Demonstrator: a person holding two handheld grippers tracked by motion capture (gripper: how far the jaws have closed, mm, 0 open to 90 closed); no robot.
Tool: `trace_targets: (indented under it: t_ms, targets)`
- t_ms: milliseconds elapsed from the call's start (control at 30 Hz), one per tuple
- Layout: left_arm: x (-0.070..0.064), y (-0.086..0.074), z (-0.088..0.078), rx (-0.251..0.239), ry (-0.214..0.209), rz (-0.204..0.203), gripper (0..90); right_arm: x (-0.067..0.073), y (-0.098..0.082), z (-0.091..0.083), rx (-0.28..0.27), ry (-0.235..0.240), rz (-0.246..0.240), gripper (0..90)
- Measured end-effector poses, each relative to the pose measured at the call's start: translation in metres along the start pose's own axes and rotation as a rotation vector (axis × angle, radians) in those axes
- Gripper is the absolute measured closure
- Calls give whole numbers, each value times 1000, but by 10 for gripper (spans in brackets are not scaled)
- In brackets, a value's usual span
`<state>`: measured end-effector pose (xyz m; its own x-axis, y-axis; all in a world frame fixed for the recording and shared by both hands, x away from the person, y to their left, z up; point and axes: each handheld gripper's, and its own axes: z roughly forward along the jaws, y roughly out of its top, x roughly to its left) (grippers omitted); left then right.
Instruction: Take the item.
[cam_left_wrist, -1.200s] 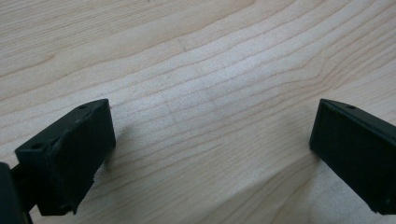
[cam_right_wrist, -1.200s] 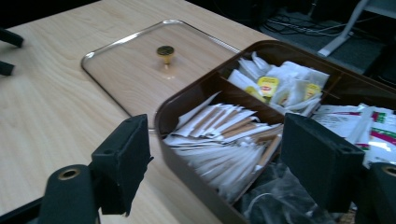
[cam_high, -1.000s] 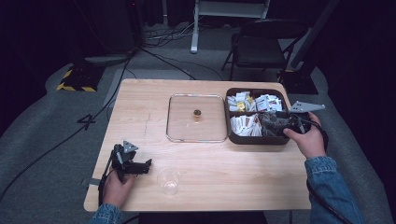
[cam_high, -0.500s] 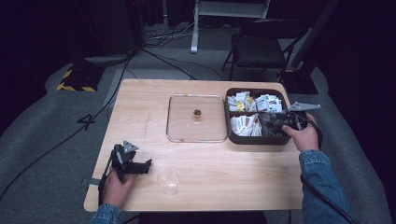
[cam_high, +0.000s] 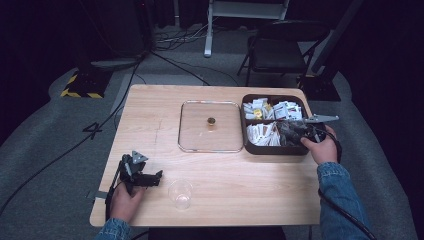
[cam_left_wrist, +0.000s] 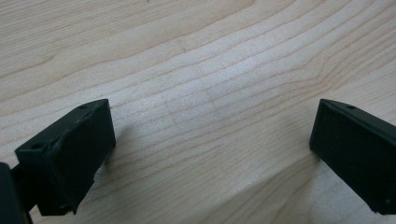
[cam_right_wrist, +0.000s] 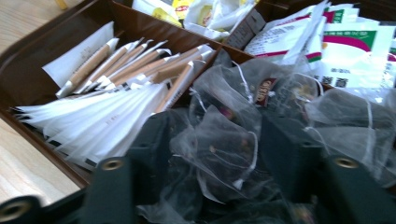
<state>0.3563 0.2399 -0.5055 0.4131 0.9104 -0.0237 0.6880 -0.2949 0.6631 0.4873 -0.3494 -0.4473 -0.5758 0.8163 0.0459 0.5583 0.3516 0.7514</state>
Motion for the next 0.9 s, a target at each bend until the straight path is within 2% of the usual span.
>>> trace_targets:
  t_ms: [133,167,500,700,900]
  targets:
    - [0,0,0,0,0,0,5,-2,-3,-2,14,-15,8,603]
    - [0,0,0,0,0,0,5,-2,-4,-3,34,-23,5,667]
    - [0,0,0,0,0,1,5,5,-2,-2,63,-88,-37,750]
    - [0,0,0,0,0,1,5,5,1,-9,26,-99,-19,758]
    - [0,0,0,0,0,0,5,9,11,-22,-37,-69,-7,761]
